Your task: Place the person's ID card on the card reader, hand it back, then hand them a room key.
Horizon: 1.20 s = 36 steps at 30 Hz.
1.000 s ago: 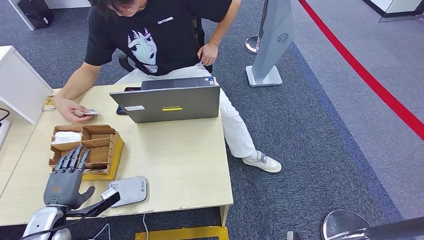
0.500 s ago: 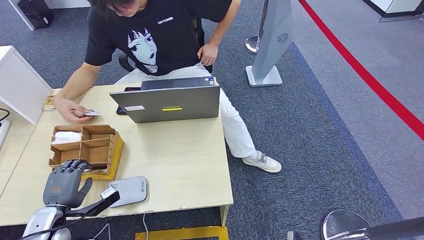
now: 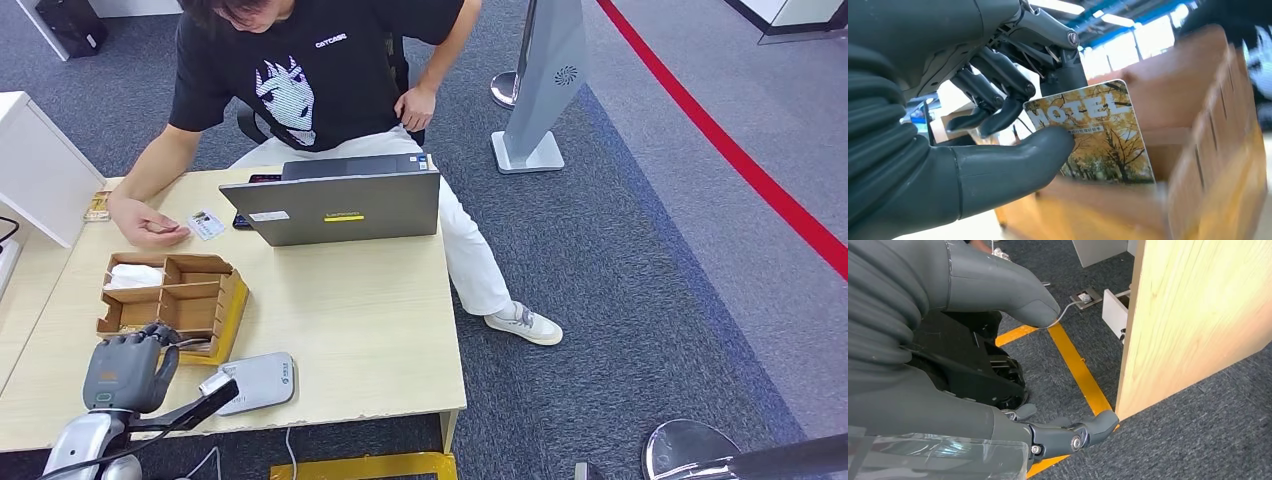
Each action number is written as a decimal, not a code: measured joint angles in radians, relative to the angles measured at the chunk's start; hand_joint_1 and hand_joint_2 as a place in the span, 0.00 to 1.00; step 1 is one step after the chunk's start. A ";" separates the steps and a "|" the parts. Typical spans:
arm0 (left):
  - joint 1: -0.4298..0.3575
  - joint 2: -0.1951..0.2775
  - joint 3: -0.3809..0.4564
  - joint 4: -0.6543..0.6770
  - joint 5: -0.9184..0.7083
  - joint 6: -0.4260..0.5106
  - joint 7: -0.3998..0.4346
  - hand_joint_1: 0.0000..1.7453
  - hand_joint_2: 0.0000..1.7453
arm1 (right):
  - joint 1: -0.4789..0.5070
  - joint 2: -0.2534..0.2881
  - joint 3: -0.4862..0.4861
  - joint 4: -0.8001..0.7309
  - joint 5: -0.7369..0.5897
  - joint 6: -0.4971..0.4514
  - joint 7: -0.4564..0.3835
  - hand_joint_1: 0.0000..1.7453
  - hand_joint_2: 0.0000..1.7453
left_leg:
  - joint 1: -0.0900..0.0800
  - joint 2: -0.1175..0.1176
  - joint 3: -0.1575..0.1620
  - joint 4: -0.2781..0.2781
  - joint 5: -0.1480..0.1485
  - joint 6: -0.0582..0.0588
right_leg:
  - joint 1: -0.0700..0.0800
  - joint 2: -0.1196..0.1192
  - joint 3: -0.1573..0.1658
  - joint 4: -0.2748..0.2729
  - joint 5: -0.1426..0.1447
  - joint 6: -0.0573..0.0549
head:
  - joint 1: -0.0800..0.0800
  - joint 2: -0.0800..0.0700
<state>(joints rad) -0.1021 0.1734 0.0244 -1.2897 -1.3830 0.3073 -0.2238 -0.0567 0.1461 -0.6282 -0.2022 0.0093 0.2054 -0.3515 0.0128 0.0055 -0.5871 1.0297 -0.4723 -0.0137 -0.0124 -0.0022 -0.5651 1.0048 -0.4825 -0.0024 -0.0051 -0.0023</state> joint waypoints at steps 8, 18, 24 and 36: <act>0.002 -0.026 0.000 -0.168 0.046 0.015 -0.016 1.00 1.00 | 0.000 0.000 -0.016 0.000 0.008 -0.010 -0.005 0.00 1.00 | 0.000 0.000 0.000 0.000 0.000 0.000 | 0.000 0.000 0.000 0.000 0.000 0.000 | 0.000 0.000; -0.088 -0.056 -0.031 -0.619 0.026 -0.082 0.025 1.00 1.00 | 0.000 0.000 -0.045 0.000 0.023 -0.009 -0.016 0.00 1.00 | 0.000 0.001 0.000 0.001 0.000 0.001 | 0.000 0.000 -0.001 0.000 0.000 0.000 | 0.000 0.000; -0.095 -0.051 -0.033 -0.629 0.002 -0.088 0.065 1.00 1.00 | 0.000 0.001 -0.049 0.000 0.037 -0.006 -0.016 0.00 1.00 | 0.000 0.000 0.000 0.000 0.000 0.000 | 0.000 0.000 -0.001 0.000 0.000 0.000 | 0.000 0.000; -0.127 -0.027 0.061 -0.477 0.052 -0.088 0.063 1.00 1.00 | -0.001 0.001 -0.052 0.000 0.061 0.005 -0.007 0.00 1.00 | 0.000 0.000 -0.001 0.000 0.001 0.000 | 0.000 0.000 0.000 0.000 0.000 0.000 | 0.000 0.000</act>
<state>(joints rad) -0.2287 0.1465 0.0850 -1.7669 -1.3307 0.2195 -0.1604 -0.0580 0.1469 -0.6806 -0.2022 0.0705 0.2104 -0.3584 0.0126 0.0056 -0.5878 1.0301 -0.4716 -0.0138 -0.0124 -0.0020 -0.5655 1.0049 -0.4821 -0.0023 -0.0050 -0.0023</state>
